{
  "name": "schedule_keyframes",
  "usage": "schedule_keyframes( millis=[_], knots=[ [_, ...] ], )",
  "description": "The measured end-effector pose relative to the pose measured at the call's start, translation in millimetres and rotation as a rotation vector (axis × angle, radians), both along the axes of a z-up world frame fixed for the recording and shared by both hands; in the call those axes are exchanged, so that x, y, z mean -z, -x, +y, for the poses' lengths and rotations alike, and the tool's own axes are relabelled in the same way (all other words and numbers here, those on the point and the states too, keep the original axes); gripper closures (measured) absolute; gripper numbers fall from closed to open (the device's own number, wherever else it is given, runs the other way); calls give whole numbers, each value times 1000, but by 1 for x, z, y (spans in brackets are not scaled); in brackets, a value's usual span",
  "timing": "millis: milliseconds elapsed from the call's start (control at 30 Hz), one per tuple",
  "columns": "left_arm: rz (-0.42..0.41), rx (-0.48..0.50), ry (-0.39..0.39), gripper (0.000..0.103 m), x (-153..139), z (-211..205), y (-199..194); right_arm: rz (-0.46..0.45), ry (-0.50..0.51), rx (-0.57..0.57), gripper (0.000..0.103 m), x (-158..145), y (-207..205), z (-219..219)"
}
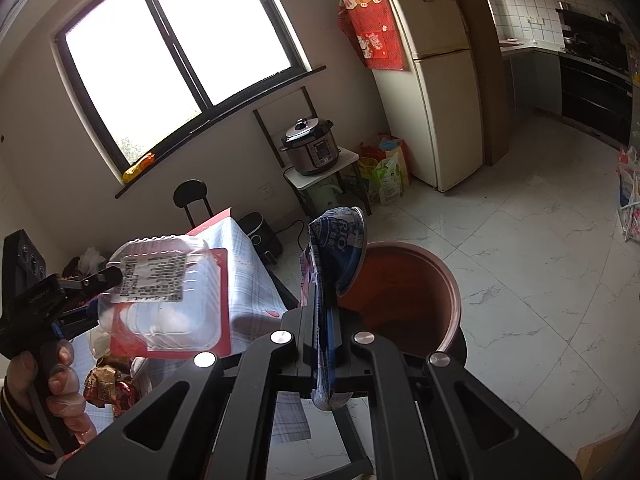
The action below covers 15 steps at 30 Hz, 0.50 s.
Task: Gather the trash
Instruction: 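Carry both items over the brown bin and open the left tool to drop the box, then open the right tool to drop the snack wrapper into the bin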
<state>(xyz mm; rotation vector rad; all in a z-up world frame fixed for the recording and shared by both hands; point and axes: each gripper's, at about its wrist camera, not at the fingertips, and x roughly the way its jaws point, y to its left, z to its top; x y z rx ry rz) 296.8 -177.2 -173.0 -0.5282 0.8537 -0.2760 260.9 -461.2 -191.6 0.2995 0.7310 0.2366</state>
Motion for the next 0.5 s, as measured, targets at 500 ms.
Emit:
schedule_keyframes(
  millis=[500],
  knots=[
    [0,131,-77,20,38,-93,-100,59,55,92,98,27,-26,-43]
  ],
)
